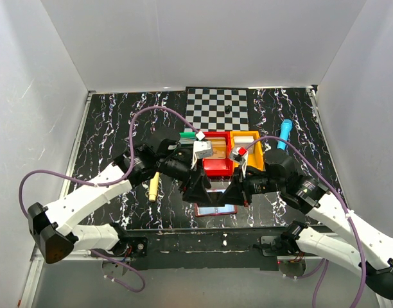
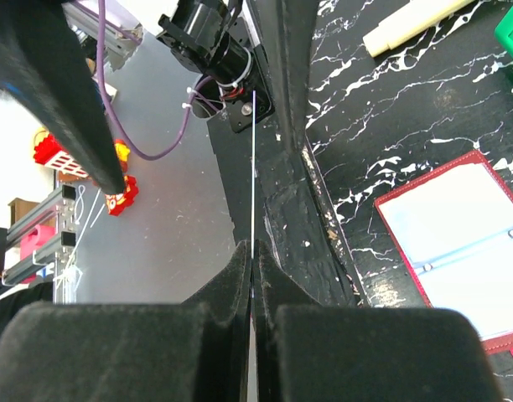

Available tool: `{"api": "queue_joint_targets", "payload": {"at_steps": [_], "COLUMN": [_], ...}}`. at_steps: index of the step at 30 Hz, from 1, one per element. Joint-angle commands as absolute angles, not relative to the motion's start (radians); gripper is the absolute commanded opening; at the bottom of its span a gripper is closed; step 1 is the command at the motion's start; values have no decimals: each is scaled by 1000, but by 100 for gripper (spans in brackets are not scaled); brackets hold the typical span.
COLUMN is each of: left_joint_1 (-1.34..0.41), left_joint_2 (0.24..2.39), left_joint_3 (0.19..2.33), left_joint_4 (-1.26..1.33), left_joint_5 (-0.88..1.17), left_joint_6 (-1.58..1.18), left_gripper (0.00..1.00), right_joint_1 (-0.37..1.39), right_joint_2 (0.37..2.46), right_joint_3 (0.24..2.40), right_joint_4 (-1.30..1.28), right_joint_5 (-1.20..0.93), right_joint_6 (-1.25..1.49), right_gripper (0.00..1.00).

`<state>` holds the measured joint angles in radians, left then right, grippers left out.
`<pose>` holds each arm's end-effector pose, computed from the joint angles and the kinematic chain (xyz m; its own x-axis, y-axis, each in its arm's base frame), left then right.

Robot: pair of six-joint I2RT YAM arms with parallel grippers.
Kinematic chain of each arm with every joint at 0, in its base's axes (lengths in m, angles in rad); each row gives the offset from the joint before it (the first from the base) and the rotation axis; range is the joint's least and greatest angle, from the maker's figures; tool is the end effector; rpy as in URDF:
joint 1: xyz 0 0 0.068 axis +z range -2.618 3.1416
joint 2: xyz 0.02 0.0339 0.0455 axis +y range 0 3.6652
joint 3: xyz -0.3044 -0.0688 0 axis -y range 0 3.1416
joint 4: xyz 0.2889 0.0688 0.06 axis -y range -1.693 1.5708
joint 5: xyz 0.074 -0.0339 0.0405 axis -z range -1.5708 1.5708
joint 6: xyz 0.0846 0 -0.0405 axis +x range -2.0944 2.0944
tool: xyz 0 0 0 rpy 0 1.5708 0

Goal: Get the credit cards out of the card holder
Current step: Place the credit card in the storage box.

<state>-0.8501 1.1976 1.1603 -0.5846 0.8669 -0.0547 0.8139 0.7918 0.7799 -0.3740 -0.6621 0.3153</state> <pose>0.1526 -0.2714 0.3711 -0.4328 0.4392 -0.7873 0.8728 -0.0145 -0.4879 0.1175 0.2001 0.3337 -0.5448 -0.2206 -0.8090 -0.8368 0.2061 0.5073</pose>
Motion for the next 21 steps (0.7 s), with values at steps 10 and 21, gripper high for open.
{"api": "queue_joint_targets", "payload": {"at_steps": [10, 21], "left_joint_1": [-854, -853], "left_joint_2": [1204, 1209], "left_joint_3": [1155, 1154], "left_joint_4": [-598, -607], "left_joint_5": [796, 798], "left_joint_6": [-11, -5], "left_gripper": [46, 26], "right_joint_1": [824, 824], "right_joint_2": [795, 796], "right_joint_3": [802, 796], "right_joint_4": [-290, -287], "right_joint_5": [-680, -678], "right_joint_6": [341, 339], "right_gripper": [1, 1]}}
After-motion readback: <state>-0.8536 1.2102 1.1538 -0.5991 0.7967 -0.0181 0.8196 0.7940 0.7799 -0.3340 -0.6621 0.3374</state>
